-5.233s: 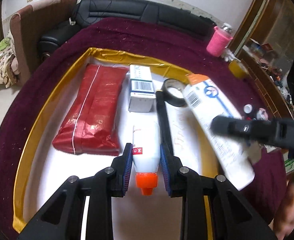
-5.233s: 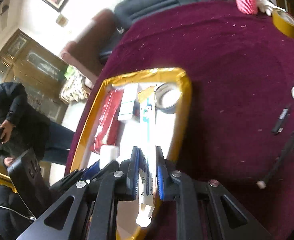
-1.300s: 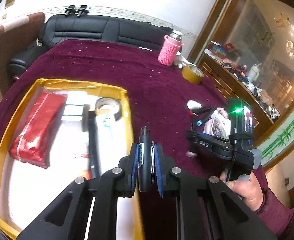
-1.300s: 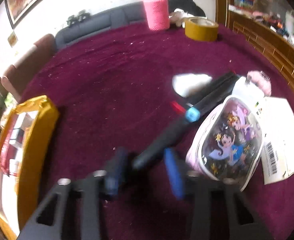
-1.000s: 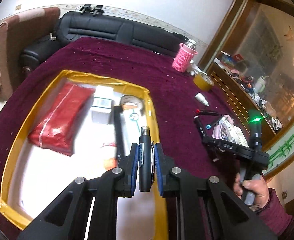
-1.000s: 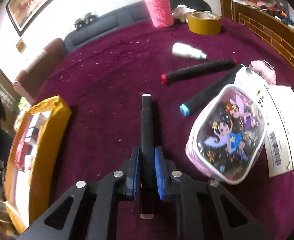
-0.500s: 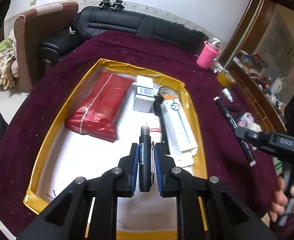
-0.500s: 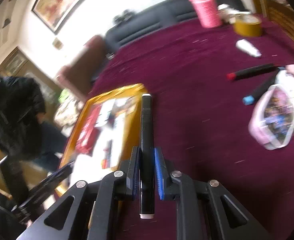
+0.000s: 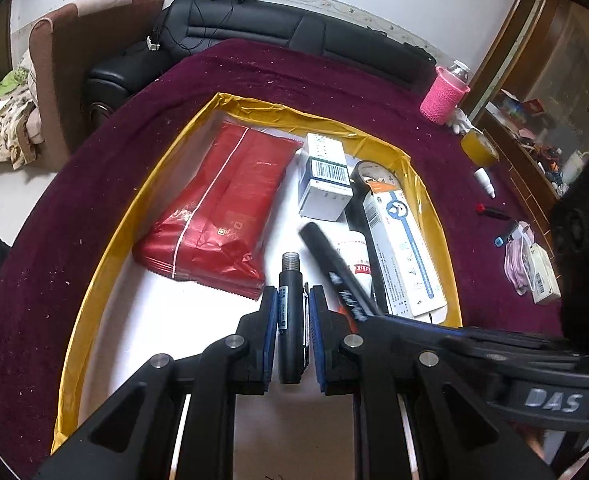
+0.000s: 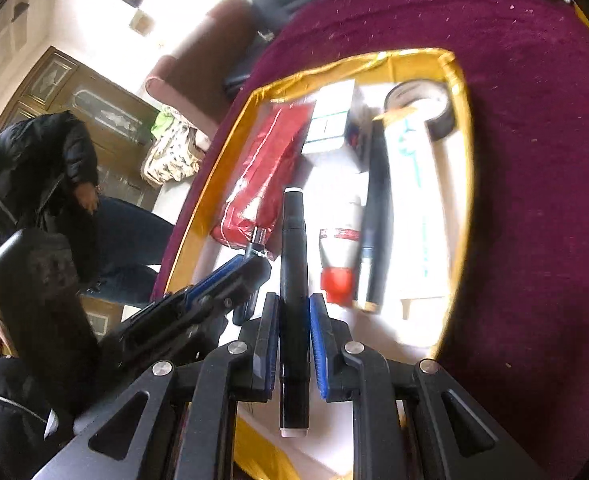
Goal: Organize objects
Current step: 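Carry both markers over the tray and open the left tool to drop its marker, then lower the long black marker into the tray and open the right tool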
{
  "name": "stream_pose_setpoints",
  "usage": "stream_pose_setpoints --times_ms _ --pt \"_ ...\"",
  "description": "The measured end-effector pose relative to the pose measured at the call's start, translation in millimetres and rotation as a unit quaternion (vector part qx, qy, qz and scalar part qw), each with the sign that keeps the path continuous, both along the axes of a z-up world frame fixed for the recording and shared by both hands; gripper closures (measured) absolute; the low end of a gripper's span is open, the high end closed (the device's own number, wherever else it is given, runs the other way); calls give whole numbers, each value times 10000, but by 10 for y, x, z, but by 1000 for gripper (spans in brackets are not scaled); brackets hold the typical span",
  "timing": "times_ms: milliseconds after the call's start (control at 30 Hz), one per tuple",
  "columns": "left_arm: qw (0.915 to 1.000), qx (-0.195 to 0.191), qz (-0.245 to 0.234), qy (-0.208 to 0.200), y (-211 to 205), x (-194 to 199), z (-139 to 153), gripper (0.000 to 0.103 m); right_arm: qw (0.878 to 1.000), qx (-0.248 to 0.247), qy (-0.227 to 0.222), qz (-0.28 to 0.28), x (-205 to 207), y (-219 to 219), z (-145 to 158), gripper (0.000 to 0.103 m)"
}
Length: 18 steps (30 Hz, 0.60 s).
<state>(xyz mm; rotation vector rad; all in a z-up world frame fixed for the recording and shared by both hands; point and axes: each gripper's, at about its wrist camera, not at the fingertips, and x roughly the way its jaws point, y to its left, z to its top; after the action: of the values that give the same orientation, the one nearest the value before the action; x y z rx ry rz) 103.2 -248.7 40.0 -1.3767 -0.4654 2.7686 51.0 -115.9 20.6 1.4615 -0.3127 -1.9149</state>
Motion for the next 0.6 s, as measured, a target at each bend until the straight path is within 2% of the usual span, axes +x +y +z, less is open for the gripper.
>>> stream_pose_setpoints --times_ms 300,367,433,567,600 --pt "9996 173 148 160 -114 48 47 86 9999 157 33 -13 -107 -166 -84 86" --pt "9992 261 200 210 -150 76 64 80 9998 182 51 -18 -109 -167 -77 86" --pt "9986 362 271 272 -190 119 93 66 9997 210 87 -18 -108 -174 -64 85" --pt "9973 407 432 422 -236 228 189 49 9994 272 202 8 -85 -181 -40 85" --pt "9968 433 486 457 -248 257 217 42 9992 300 249 14 -73 -182 -28 85"
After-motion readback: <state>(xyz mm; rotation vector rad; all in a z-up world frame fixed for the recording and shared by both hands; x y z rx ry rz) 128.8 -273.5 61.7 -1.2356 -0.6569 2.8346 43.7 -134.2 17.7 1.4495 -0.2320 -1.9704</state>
